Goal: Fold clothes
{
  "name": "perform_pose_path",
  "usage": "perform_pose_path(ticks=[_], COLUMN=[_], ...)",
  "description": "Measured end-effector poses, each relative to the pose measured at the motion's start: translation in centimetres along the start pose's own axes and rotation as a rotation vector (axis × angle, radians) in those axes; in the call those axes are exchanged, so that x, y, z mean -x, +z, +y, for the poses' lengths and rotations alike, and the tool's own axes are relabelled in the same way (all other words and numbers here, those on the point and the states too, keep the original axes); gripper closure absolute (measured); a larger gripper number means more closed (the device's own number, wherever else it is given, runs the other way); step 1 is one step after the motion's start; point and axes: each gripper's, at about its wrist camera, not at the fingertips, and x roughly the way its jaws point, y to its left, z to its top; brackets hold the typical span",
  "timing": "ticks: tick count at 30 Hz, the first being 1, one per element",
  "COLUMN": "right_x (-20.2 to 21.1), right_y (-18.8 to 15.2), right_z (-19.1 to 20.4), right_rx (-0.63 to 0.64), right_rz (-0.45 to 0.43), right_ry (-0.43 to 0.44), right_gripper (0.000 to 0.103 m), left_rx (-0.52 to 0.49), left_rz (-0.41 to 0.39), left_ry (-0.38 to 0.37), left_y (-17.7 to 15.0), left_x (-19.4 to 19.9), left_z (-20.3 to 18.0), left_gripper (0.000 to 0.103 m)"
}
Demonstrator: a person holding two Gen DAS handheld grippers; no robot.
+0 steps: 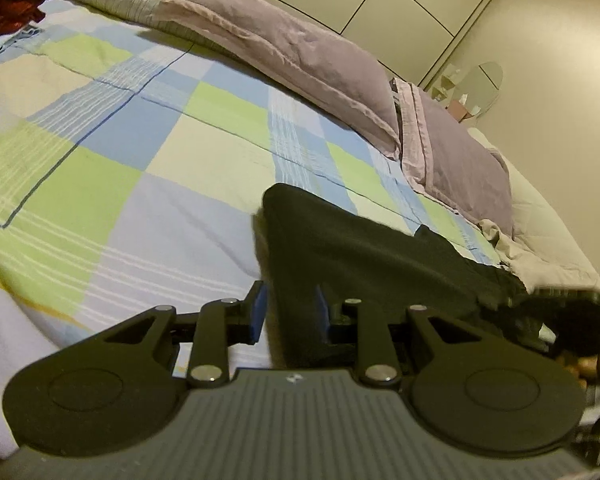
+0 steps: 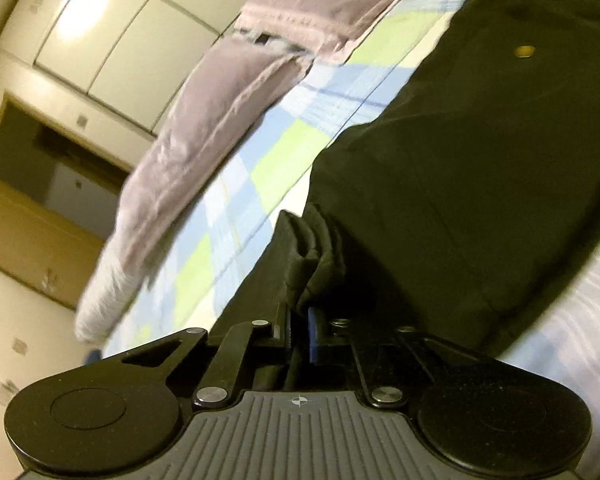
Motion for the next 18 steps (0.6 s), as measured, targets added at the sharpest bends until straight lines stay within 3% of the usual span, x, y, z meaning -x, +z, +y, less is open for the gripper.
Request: perform_pose_path(ticks=[4,6,8,11,13,14,15,18], right_x=[-0.8,-0.5,0.1,-2.9,-2.8,-2.3,-1.6,0.5], right_y=[-1.2,-1.6,-1.7,-1.4,-1.4,-1.5,-1.7,-2.6], right_z=[-2.9,-3.4,-2.0,-2.5,-2.7,-2.1,-1.4,1.2], right_rx=[-0.056,-0.075,0.038,0.124,0.132,0.170,0.213,0.425], right_rz=[0.022,0.010,-0.053,0.025,0.035,0.030,0.000,-0.142], right_ry=[-0.073,-0.061,-0.046,-0.114,-0.101,-0.122,-0.154,-0.259], right_gripper=[0.097,0.097,0.097,0.096,0.095,0.088,0.073,0.069], left_rx=[-0.023,-0.046,-0.055,-0.080,-0.135,-0.164,-0.192,-0.273], left_rz=[0.013,0.020,0.028,0.032,0.038,0.042,0.046,0.052], left_ry=[-0.007,-0.017,-0.018,-0.025,-0.023,-0.015,-0.007,0.005], left_y=[0.0,-0.1,-0.1,0.1,0.3,0.5,0.6,1.0], left_x=[-0.3,-0.3,-0.6,-1.1,-1.4,-1.6,-1.9,-2.8], left_z=[-0.6,-1.0,-1.3,-2.1,-2.8,-3.2,-3.5,-4.8], left_gripper=[0.082,0.082,0.082,0.082,0.082,0.082,0.083,0.084])
